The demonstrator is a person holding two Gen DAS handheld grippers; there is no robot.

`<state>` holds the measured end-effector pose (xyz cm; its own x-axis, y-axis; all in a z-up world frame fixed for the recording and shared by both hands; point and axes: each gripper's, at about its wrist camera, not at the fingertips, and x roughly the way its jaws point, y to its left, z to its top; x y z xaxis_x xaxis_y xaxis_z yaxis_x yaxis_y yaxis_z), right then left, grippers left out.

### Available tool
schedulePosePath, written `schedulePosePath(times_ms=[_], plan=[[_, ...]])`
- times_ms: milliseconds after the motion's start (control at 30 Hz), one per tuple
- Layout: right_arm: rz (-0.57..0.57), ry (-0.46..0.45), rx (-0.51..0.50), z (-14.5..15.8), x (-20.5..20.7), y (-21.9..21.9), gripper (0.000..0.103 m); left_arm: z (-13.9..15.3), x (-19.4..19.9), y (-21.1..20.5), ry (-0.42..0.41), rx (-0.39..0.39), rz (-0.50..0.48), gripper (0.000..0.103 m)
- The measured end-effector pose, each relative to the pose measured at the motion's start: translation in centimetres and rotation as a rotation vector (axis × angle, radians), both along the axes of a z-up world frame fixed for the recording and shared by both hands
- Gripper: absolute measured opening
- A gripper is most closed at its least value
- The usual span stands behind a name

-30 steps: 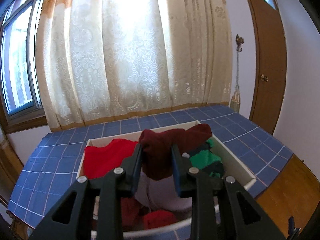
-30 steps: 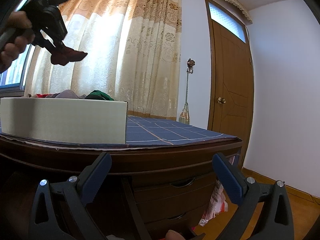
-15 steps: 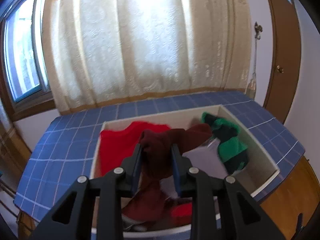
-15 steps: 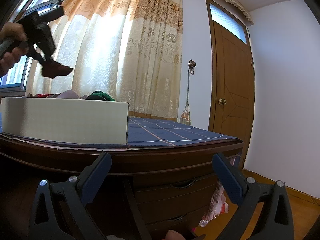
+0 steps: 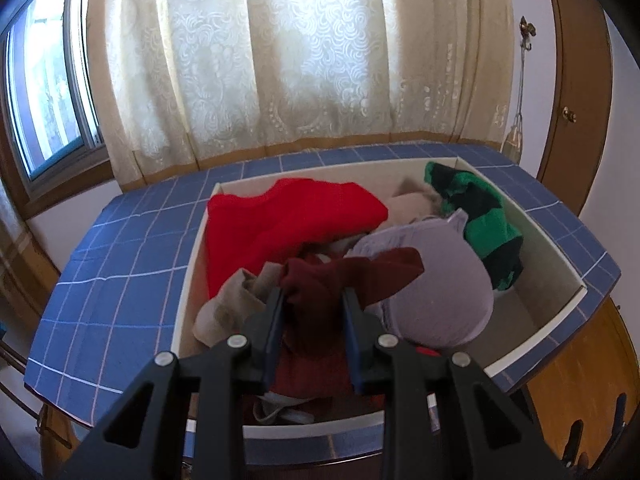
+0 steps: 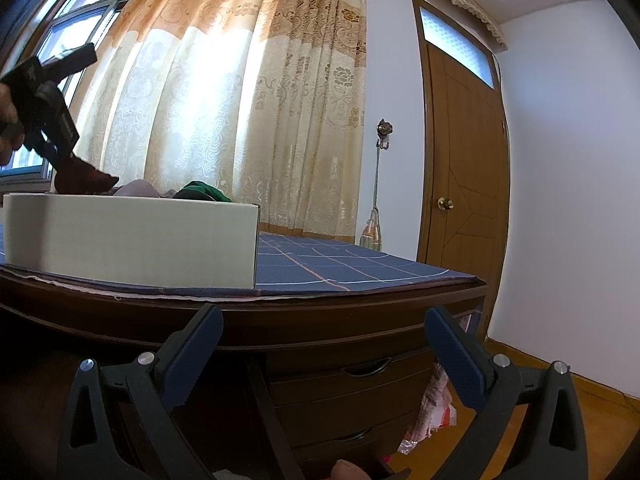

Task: Take underwear out of drawer
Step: 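Open the left gripper to release the dark red sock into the box, then move the empty left gripper back down into the drawer to the white sock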

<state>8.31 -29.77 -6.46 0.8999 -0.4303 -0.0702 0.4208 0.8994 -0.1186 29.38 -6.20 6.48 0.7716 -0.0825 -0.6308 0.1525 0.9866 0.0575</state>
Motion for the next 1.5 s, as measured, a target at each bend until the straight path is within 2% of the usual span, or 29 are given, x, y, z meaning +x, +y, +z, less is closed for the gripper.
schedulePosePath(times_ms=[233,367,467,500,667,933,1167,1333,1500], plan=[[0.003,-0.001,0.005,0.0,-0.1,0.0,0.102,-0.6,-0.3,-0.2,-0.008,0.015,-0.003,0.026],[0.004,-0.001,0.005,0.0,-0.1,0.0,0.102,-0.7,-0.2,0.2,0.001,-0.008,0.008,0.034],[0.004,-0.001,0.006,0.0,-0.1,0.0,0.102,-0.8,-0.4,0.4,-0.007,-0.009,0.018,0.057],[0.004,-0.002,0.006,0.0,-0.1,0.0,0.102,-0.8,-0.6,0.4,-0.018,-0.007,0.02,0.062],[0.004,-0.002,0.006,0.0,-0.1,0.1,0.102,-0.7,-1.7,0.1,-0.031,-0.022,0.005,0.063],[0.005,-0.001,0.006,0.0,-0.2,0.0,0.102,-1.2,-3.4,-1.5,-0.064,0.024,-0.027,0.066],[0.006,-0.002,0.016,0.0,-0.2,0.0,0.102,-1.7,-5.4,-2.1,-0.059,-0.018,-0.044,0.066],[0.001,-0.013,0.044,0.1,-0.4,-0.6,0.102,-3.3,-7.9,-3.8,-0.068,0.013,-0.078,0.066],[-0.022,-0.024,0.068,0.3,-0.5,-1.0,0.102,-6.1,-10.5,-6.1,-0.026,0.052,-0.145,0.066]])
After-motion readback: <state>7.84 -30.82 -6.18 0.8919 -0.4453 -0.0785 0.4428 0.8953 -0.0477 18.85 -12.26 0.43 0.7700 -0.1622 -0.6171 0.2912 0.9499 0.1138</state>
